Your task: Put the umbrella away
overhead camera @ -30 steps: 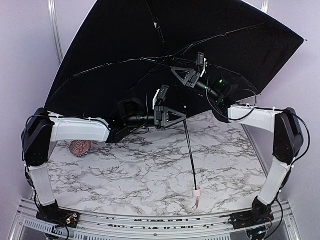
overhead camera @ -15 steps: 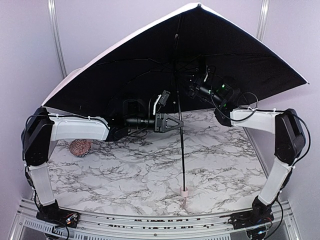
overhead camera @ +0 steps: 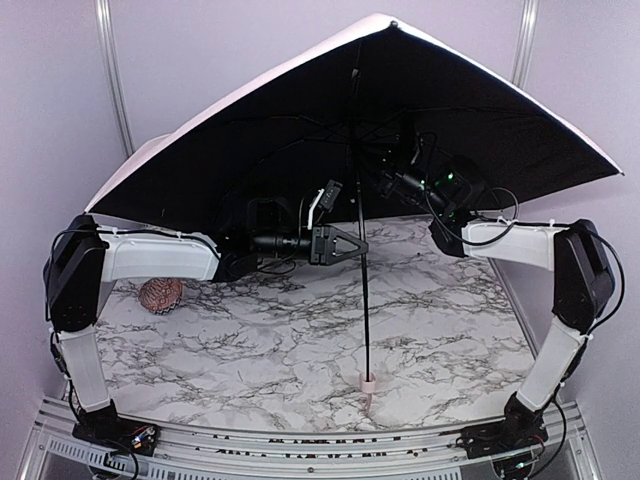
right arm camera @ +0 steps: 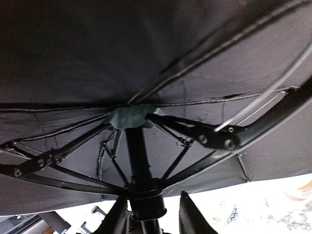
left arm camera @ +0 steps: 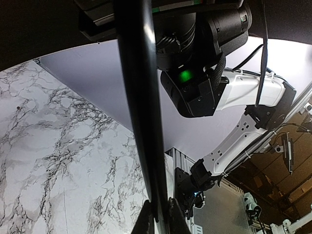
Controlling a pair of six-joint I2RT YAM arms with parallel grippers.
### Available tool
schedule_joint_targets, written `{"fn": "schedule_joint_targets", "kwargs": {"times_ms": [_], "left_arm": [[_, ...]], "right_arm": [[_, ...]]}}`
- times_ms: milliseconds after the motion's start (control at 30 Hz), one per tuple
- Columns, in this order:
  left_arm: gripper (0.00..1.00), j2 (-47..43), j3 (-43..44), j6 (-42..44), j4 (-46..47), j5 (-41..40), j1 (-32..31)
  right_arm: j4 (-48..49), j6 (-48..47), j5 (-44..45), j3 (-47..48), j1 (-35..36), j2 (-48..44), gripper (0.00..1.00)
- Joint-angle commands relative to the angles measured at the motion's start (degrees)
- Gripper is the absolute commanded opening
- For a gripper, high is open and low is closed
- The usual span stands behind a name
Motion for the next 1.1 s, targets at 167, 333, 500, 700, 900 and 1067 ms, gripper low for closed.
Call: {"fn": "schedule_joint_targets", "kwargs": {"times_ms": [167, 333, 500, 700, 900, 1067], "left_arm": [[0.00, 0.9, 4.3, -0.2, 2.9, 1.8, -0.1], [0.00, 1.2, 4.6, 0.0, 3.0, 1.8, 0.0], [0.00, 1.5, 4.4, -0.5, 3.0, 2.4, 0.0], [0.00, 1.0, 4.2, -0.1, 3.0, 2.6, -0.1], [0.00, 0.7, 4.0, -0.1, 3.0, 3.0, -0.1], [0.00, 0.2, 3.8, -0.1, 3.0, 1.9, 0.0]], "right_arm": [[3.3, 1.0, 2.1, -1.3, 1.0, -0.7, 0.46], [3.3, 0.5, 2.4, -1.7, 1.1, -0.9, 0.46], [2.7, -1.0, 3.1, -0.9, 1.0, -0.9, 0.39], [3.3, -0.5, 3.2, -0.4, 1.0, -0.2, 0.05], [3.4, -0.3, 3.8, -1.0, 0.8, -0.4, 0.00], [2.4, -1.1, 3.8, -0.9, 0.8, -0.7, 0.00]]}}
